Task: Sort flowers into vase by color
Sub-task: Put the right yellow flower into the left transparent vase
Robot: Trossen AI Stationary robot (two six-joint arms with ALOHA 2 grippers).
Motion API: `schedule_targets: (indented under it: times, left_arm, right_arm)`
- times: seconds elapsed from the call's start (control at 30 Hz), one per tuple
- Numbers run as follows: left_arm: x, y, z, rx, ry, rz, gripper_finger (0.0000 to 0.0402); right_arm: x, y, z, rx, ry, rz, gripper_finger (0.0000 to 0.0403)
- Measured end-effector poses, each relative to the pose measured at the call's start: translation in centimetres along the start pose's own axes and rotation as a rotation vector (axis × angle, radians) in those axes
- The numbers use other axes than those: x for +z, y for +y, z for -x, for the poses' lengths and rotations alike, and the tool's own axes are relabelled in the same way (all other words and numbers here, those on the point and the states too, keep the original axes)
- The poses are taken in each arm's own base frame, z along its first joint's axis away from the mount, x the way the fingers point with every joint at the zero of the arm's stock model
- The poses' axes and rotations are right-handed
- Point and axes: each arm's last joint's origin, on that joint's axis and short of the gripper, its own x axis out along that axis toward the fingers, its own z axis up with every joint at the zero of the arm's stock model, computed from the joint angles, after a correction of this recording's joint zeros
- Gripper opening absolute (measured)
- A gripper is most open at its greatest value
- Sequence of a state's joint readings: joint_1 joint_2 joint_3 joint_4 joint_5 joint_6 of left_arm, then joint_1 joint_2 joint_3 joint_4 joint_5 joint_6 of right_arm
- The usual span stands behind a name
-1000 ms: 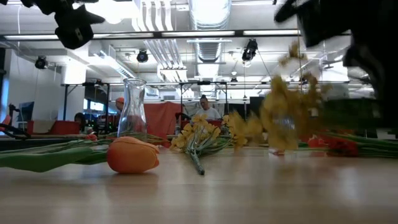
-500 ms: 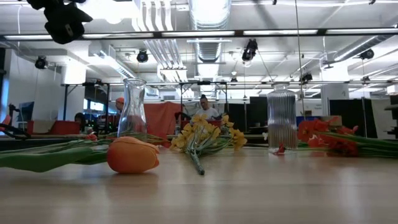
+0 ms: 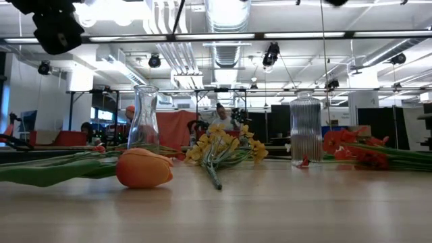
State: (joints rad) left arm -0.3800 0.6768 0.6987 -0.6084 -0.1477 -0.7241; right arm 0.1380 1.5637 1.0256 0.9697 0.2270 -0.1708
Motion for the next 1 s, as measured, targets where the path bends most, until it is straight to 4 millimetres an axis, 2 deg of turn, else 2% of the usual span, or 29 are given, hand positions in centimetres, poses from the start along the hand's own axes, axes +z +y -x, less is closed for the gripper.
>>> schedule_targets:
  times: [0.2, 0.47, 0.77, 1.0]
  left_arm:
    - [-1.0, -1.8, -1.9, -0.025, 0.071, -0.030, 0.0129]
    - [-3.1, -3.5, -3.8, 0.017, 0.166, -0.055, 0.0128]
    - [-5.1, -5.2, -5.8, 0.032, 0.201, -0.133, 0.0128]
    - [-6.0, -5.8, -7.8, 0.055, 0.205, -0.151, 0.0128]
  right_arm:
    - [-2.5, -2.0, -1.6, 0.015, -0.068, -0.037, 0.0018]
    - [-5.4, -2.4, -3.6, -0.006, -0.023, 0.006, 0.0018]
    - [-8.0, -2.8, -4.2, -0.079, 0.041, 0.080, 0.0018]
    - [-8.5, -2.8, -4.2, -0.085, 0.076, 0.094, 0.0027]
